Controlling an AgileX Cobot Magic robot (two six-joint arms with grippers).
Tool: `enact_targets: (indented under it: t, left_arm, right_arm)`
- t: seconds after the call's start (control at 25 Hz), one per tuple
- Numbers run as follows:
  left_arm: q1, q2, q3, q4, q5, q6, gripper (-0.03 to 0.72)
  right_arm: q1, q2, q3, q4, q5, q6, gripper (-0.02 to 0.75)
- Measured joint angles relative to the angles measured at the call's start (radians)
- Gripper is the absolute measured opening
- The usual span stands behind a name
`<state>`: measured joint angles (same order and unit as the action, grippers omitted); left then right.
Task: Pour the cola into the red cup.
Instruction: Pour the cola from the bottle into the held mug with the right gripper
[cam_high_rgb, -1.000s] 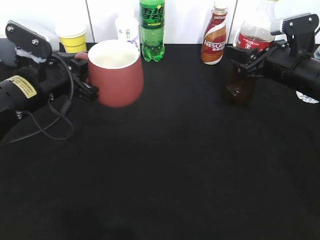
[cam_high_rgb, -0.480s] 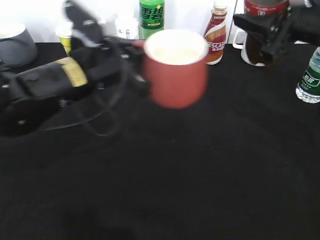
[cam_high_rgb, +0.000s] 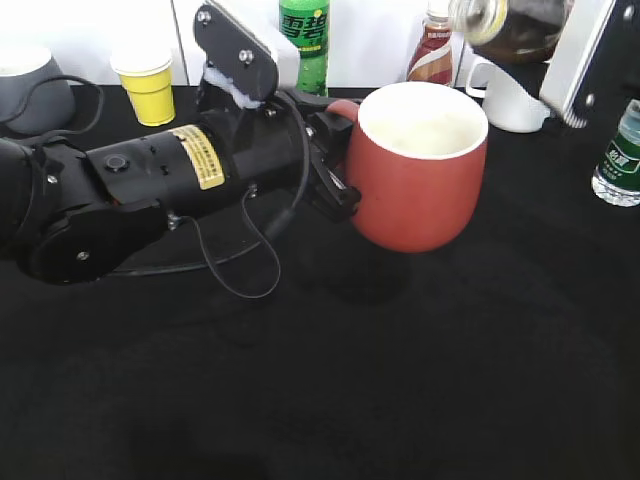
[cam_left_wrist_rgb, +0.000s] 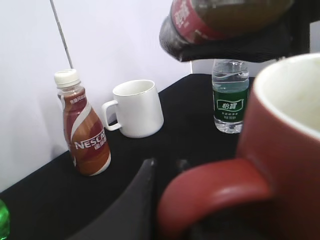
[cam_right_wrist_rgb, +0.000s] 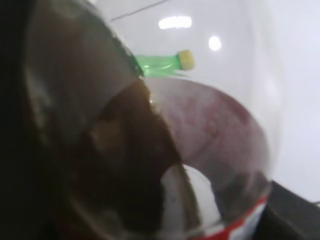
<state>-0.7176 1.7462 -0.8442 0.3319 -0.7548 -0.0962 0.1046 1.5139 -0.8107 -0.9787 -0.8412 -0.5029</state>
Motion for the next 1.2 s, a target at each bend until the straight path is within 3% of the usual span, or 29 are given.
enact_targets:
  t: [0.32,0.48,1.2]
  left_arm:
    - [0.0,0.001,0.0,0.015,-0.045,0.0,0.071]
    - [0.0,0.001,0.0,0.059,-0.047,0.0,0.071]
    - [0.0,0.001,0.0,0.06,0.035,0.0,0.071]
  right_arm:
    - [0.0,0.0,0.0,-0.001,0.0,-0.205,0.498]
    - [0.0,-0.001,0.0,-0.002,0.0,-0.236,0.498]
    - [0.0,-0.001,0.0,0.014,0.0,-0.385,0.496]
